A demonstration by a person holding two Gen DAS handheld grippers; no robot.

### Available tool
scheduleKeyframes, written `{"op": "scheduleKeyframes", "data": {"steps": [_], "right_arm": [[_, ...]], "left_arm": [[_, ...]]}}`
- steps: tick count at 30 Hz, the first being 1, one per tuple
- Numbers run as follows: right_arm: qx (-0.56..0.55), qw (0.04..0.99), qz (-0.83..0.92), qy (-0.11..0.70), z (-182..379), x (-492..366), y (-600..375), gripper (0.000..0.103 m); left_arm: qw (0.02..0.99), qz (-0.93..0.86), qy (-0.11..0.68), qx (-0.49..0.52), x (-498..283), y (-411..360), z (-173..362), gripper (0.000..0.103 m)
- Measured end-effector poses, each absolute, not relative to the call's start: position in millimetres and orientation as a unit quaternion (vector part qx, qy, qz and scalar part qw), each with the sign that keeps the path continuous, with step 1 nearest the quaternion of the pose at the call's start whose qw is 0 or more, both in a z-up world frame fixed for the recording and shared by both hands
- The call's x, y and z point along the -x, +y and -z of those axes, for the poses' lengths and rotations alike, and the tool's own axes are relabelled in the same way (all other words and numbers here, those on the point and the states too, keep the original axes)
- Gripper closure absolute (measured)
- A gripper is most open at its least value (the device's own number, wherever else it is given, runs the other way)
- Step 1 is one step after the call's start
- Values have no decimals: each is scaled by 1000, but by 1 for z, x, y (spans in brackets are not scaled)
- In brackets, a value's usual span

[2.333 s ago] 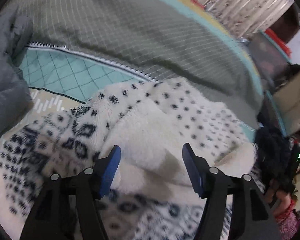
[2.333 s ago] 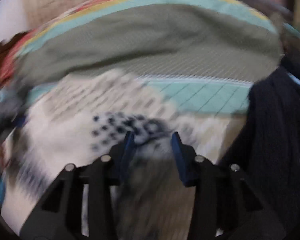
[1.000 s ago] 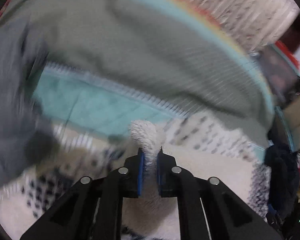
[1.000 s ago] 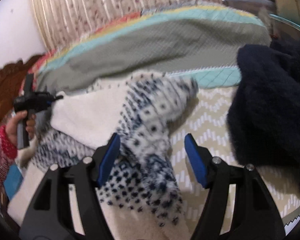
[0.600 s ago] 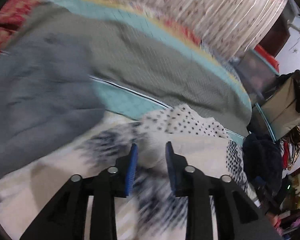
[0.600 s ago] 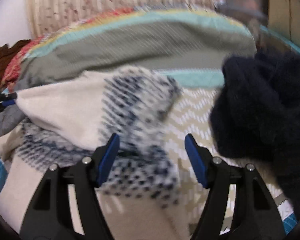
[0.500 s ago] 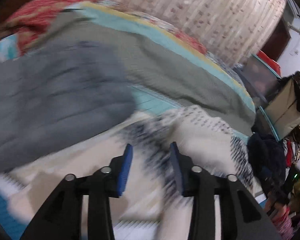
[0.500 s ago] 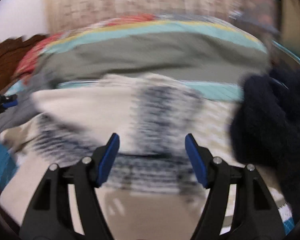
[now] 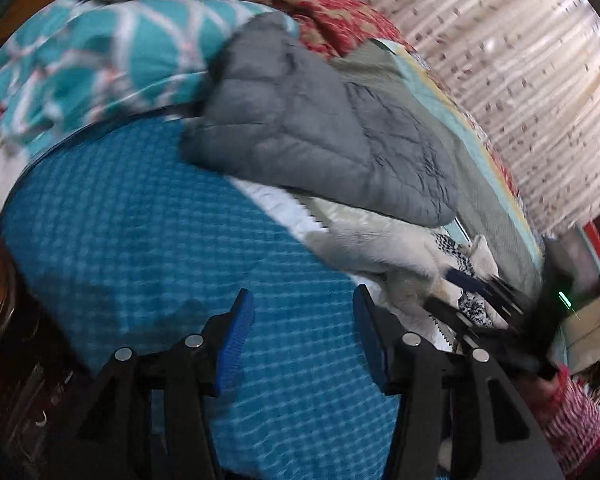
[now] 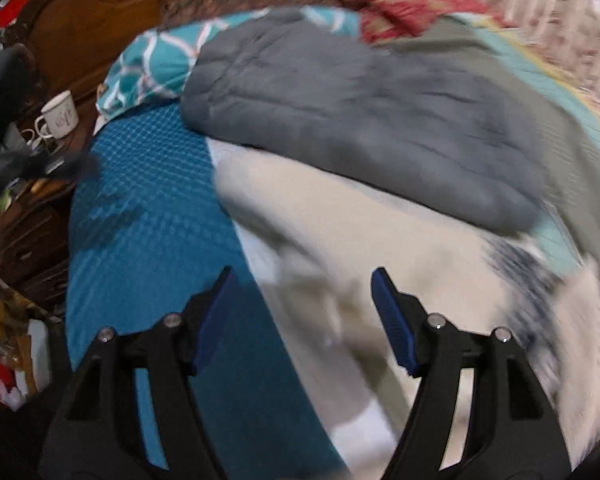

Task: Fold large clothes

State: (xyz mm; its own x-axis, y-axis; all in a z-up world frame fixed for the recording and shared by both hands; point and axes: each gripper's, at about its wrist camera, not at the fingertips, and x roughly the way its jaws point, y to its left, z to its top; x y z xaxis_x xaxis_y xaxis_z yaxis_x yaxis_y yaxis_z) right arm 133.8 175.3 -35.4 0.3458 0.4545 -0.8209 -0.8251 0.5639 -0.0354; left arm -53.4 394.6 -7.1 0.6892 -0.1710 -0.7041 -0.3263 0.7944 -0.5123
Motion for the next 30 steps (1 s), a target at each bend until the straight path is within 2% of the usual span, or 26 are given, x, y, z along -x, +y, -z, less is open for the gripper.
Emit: {"op": "scheduleKeyframes", "data": {"steps": [1, 2, 4, 7, 11, 15, 16, 18, 20, 23, 26, 30], "right_arm": [[246, 785, -397, 407, 41, -138, 193, 37], [257, 784, -385, 414, 45, -144, 206, 51], [230, 779, -384, 438, 39, -162, 215, 92], [106, 805, -420, 405, -21, -181, 186, 92], [-26, 828, -449, 333, -104, -208, 81, 92], [-101, 851, -421, 297, -131, -219, -74, 92], [-108, 858, -405, 297, -128, -216, -101, 91], [-114, 880, -346, 303, -112, -210, -162, 79], [-135, 907, -256, 307, -82, -196, -228, 31], [-199, 912, -140, 330, -31, -167, -314, 30], [-251, 900, -97, 343, -3, -147, -362, 30], [-227, 901, -101, 354, 7, -139, -364, 30]], "left_arm": [[861, -45, 389, 324, 55, 397, 8, 31], [860, -46, 385, 331, 61, 402, 9, 31], [862, -43, 380, 332, 67, 407, 9, 31], [866, -39, 372, 333, 67, 410, 8, 31], [865, -25, 378, 330, 47, 397, 8, 31], [870, 25, 381, 311, 7, 354, -8, 31], [872, 40, 383, 303, -5, 340, -13, 31], [872, 78, 391, 283, -35, 302, -23, 31], [869, 124, 401, 263, -74, 254, -31, 31], [857, 174, 422, 238, -122, 192, -35, 31], [844, 199, 451, 209, -178, 135, -27, 31], [833, 186, 486, 187, -234, 96, 0, 31]]}}
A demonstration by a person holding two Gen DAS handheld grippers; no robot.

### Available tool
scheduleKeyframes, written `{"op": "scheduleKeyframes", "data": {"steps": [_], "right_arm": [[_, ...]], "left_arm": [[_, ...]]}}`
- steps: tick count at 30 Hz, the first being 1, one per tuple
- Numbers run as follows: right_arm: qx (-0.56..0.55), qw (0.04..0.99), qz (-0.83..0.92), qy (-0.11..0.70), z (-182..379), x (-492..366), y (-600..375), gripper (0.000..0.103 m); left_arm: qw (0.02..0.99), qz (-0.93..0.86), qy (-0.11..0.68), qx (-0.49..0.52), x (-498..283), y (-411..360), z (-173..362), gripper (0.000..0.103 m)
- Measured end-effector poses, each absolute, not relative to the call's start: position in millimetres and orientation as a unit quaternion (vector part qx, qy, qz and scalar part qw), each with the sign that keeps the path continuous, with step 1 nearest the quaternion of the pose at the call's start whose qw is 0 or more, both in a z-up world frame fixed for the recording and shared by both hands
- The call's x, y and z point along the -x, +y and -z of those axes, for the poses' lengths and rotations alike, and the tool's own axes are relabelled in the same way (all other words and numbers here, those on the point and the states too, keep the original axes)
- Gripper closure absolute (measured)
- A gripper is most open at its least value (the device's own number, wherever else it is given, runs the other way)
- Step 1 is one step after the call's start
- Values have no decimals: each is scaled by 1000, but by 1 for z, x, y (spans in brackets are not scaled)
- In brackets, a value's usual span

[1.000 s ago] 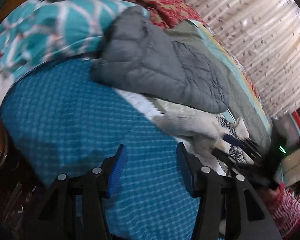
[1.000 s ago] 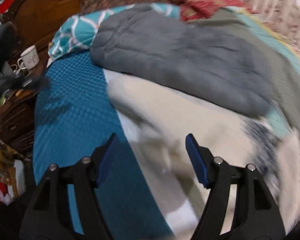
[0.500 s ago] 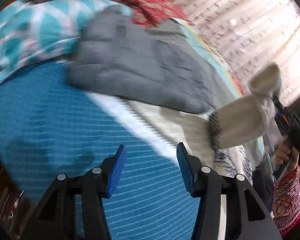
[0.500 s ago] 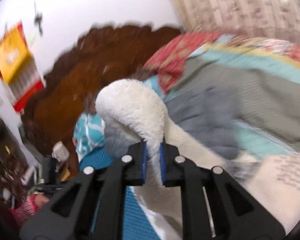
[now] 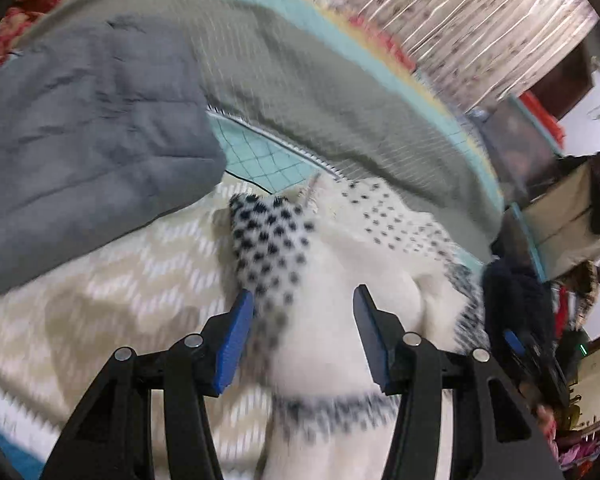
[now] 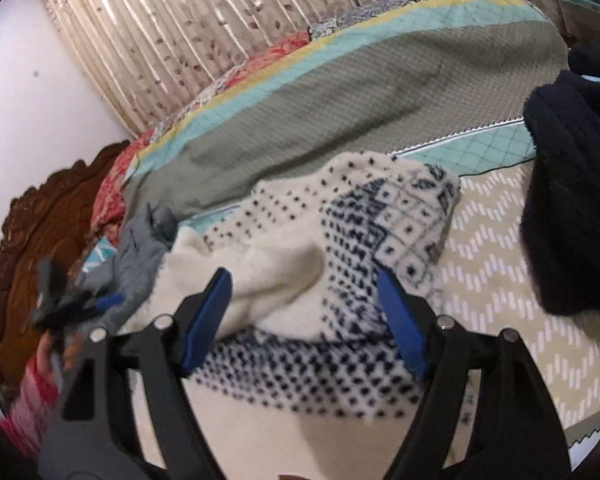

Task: Fold large clothes

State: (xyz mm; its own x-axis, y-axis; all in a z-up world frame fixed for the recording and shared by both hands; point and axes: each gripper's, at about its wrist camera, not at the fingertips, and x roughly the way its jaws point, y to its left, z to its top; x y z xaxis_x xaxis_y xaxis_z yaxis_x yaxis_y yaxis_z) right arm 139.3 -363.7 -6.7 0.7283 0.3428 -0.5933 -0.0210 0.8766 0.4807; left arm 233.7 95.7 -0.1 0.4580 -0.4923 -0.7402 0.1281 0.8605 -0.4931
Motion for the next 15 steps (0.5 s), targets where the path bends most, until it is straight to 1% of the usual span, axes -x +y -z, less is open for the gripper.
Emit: {"op": "scheduleKeyframes", "data": {"steps": [2, 4, 8, 9, 10, 11, 12, 13, 14, 15], "right_arm": [[-196, 906, -111, 359, 9, -150, -353, 30], [-189, 901, -121, 371, 14, -169, -348, 30], [-182, 891, -142, 391, 30, -207, -324, 30], [-183, 887, -145, 399, 33, -215, -319, 30], [-179, 883, -155, 406, 35, -224, -309, 31], [-156, 882, -154, 417, 38, -230, -298, 43], [-133, 879, -151, 431, 42, -236, -288, 58], [-113, 868, -160, 456, 50, -241, -277, 93], [-111, 867, -165, 458, 50, -242, -273, 100], [-105, 873, -169, 446, 43, -239, -272, 100]], "left_arm": [[829, 165, 503, 180, -261, 85, 16, 31], [822, 154, 515, 189, -281, 80, 29, 31], [817, 151, 528, 173, -290, 66, 48, 31], [818, 150, 529, 169, -291, 65, 51, 32], [819, 153, 527, 170, -290, 63, 52, 45], [818, 172, 519, 176, -287, 61, 52, 57], [817, 182, 517, 178, -287, 58, 51, 68], [819, 186, 515, 174, -286, 55, 50, 70], [822, 186, 512, 166, -283, 53, 47, 71], [823, 191, 510, 164, -282, 53, 42, 72]]}}
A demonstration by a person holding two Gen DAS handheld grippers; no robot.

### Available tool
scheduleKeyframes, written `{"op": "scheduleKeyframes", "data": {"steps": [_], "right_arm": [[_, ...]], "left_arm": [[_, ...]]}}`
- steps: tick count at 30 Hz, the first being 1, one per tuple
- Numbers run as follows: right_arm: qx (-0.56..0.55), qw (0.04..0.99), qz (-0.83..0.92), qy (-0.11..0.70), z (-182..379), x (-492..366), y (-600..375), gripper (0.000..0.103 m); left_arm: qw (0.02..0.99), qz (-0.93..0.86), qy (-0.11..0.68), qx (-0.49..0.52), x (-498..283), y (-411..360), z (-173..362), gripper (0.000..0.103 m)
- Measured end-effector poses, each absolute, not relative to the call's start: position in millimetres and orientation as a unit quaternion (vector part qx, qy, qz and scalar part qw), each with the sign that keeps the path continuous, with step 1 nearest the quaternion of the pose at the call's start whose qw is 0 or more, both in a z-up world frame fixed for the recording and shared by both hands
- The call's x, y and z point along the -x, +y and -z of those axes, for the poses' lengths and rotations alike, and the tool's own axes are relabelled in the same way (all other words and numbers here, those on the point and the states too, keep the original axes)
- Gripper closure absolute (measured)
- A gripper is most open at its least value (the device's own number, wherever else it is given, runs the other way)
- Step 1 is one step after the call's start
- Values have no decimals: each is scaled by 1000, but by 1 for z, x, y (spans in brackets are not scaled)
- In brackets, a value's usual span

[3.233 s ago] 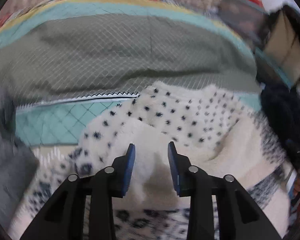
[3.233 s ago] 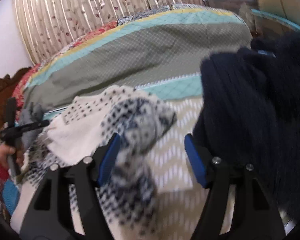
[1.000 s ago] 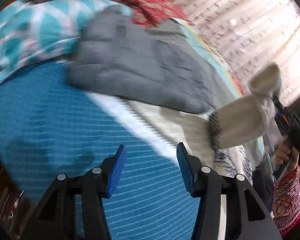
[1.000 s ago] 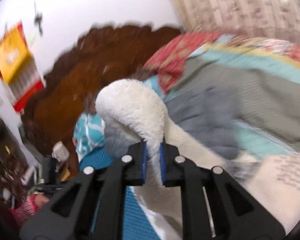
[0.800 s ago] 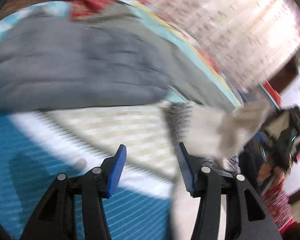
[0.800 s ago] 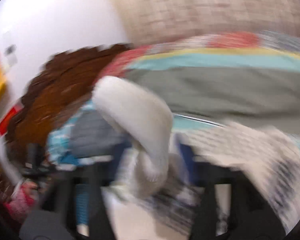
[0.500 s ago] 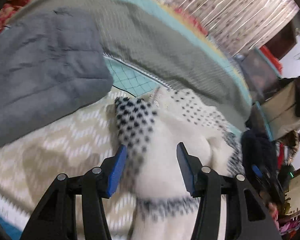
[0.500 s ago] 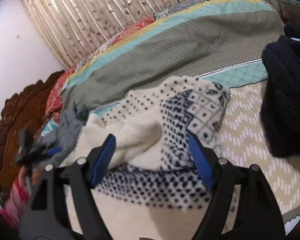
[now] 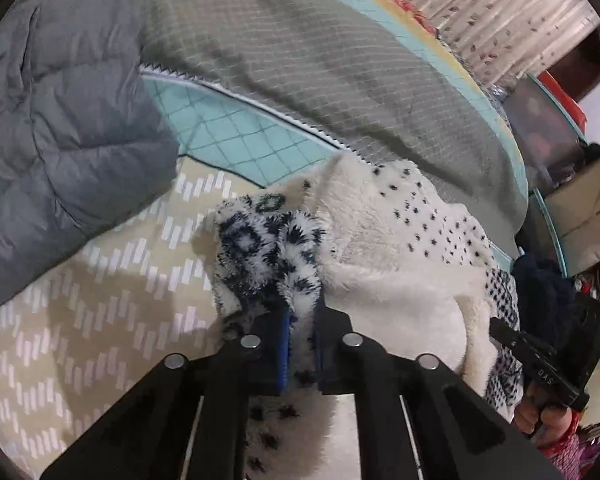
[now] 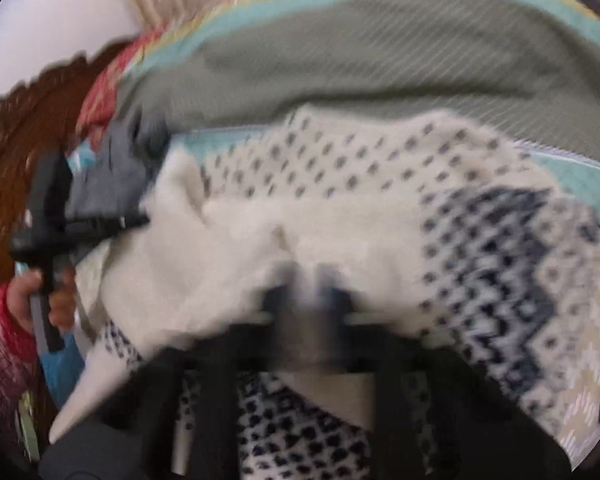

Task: Fold large clothes

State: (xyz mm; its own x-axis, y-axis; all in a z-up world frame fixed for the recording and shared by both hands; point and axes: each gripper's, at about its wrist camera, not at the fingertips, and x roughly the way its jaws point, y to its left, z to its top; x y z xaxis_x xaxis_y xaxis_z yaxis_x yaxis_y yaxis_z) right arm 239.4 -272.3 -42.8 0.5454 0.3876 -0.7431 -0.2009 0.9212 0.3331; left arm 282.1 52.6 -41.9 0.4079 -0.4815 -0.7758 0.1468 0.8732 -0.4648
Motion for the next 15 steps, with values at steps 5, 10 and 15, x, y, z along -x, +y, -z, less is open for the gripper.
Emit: {"op": "scheduleKeyframes", "data": {"steps": [5, 10, 15], "right_arm": [[-146, 925, -179, 302, -40, -222, -318, 101], [-152, 956, -128, 216, -80, -189, -376, 101], [-179, 940, -17, 290, -12, -159, -423, 100]], "left_arm": [[847, 233, 432, 204, -275, 58, -19, 73], [864, 247, 386, 211, -283, 44, -51, 73], [844, 192, 492, 95, -303, -4, 8, 69]]}}
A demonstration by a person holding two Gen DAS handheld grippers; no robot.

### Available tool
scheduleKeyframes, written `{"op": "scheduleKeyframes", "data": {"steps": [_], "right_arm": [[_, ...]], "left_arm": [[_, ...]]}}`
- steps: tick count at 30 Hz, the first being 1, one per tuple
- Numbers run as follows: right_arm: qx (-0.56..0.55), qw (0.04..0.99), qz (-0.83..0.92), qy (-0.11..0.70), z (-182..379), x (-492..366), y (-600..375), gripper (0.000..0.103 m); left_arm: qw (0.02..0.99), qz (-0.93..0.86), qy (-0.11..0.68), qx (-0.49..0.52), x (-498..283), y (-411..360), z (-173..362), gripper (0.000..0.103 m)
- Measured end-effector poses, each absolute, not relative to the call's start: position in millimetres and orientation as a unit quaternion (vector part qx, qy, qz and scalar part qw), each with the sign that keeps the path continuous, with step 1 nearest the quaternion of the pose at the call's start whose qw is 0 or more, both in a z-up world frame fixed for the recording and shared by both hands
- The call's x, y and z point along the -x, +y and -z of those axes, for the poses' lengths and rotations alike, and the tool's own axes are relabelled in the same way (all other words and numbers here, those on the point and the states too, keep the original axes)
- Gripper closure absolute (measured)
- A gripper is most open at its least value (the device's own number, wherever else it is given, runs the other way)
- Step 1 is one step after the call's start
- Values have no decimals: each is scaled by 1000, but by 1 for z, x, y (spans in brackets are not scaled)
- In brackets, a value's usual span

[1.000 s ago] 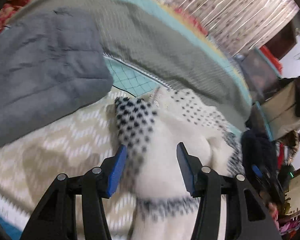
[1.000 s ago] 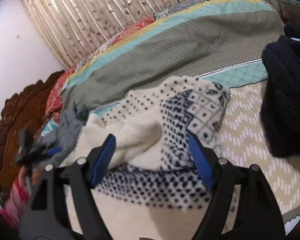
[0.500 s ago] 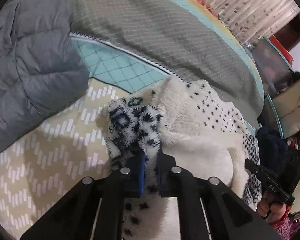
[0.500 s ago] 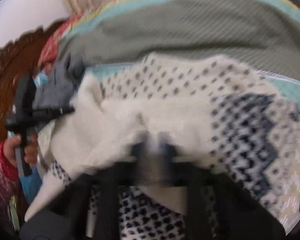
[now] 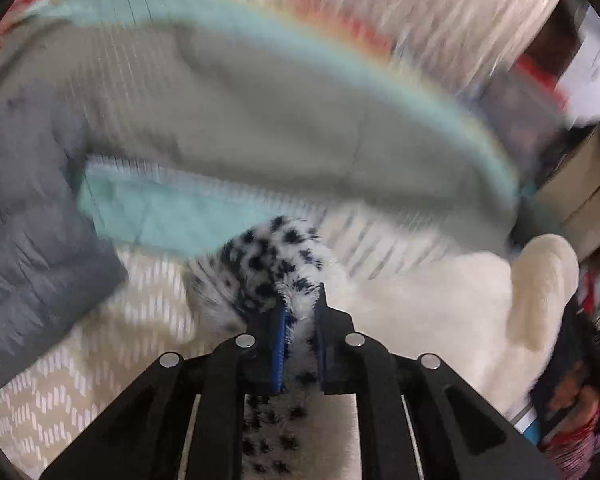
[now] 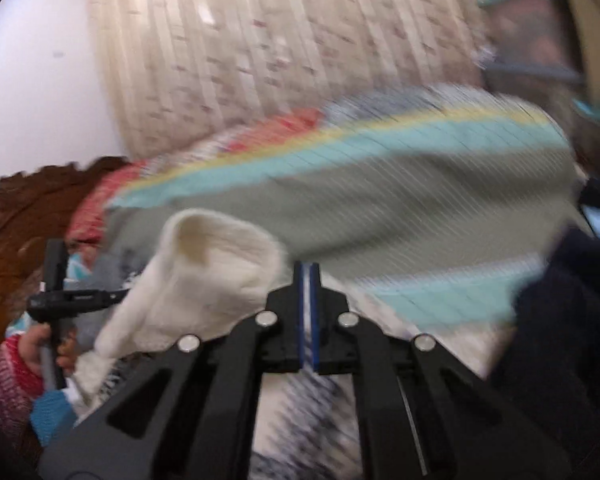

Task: Fold large clothes

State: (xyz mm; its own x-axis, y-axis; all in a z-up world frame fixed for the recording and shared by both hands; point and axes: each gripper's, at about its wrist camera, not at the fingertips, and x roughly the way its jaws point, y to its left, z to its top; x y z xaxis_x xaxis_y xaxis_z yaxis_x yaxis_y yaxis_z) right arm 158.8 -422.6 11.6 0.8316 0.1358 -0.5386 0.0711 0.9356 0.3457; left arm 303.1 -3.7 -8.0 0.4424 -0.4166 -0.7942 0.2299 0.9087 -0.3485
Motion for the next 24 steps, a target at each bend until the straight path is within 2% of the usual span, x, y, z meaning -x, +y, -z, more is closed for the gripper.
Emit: {"op": "scheduleKeyframes", "data": {"steps": [2, 4, 9, 10, 11, 12, 13, 14, 16, 20, 21, 22, 23, 24], "right_arm": [[-204, 923, -1, 327, 12, -153, -431, 100], [-223, 917, -4, 330, 21, -146, -429, 100], [-265, 904, -68, 328, 14, -177, -382, 99], [-277, 897, -87, 333, 16, -187, -366, 86], [-286, 890, -100, 341, 20, -194, -358, 47], [-307, 881, -119, 339, 24, -201, -351, 30], [-322, 875, -133, 337, 26, -207, -346, 17], [-331, 867, -140, 346, 29, -212, -340, 16], [-308, 872, -125, 359, 27, -215, -332, 16], [-195, 893, -70, 399, 30, -224, -322, 17], [-185, 888, -78, 413, 35, -228, -321, 19], [-181, 879, -96, 431, 43, -232, -322, 37], [-180, 868, -101, 451, 50, -237, -323, 70], [-180, 866, -95, 457, 53, -237, -328, 87]], "left_arm": [[834, 167, 520, 73, -304, -6, 30, 69], [840, 166, 506, 102, -299, 4, 35, 68], [841, 162, 501, 126, -294, 14, 31, 66], [843, 163, 497, 123, -289, 16, 29, 66], [847, 164, 490, 120, -285, 16, 25, 66], [851, 166, 485, 118, -279, 17, 21, 66], [853, 169, 480, 117, -272, 19, 16, 65], [854, 172, 478, 116, -275, 15, 12, 65], [856, 177, 473, 111, -273, 14, 4, 65], [867, 175, 452, 117, -273, 18, -7, 64], [868, 168, 453, 114, -277, 19, -5, 64], [864, 162, 464, 109, -283, 15, 0, 64], [858, 160, 477, 105, -288, 11, 6, 64], [854, 159, 485, 100, -293, 6, 11, 64]]}}
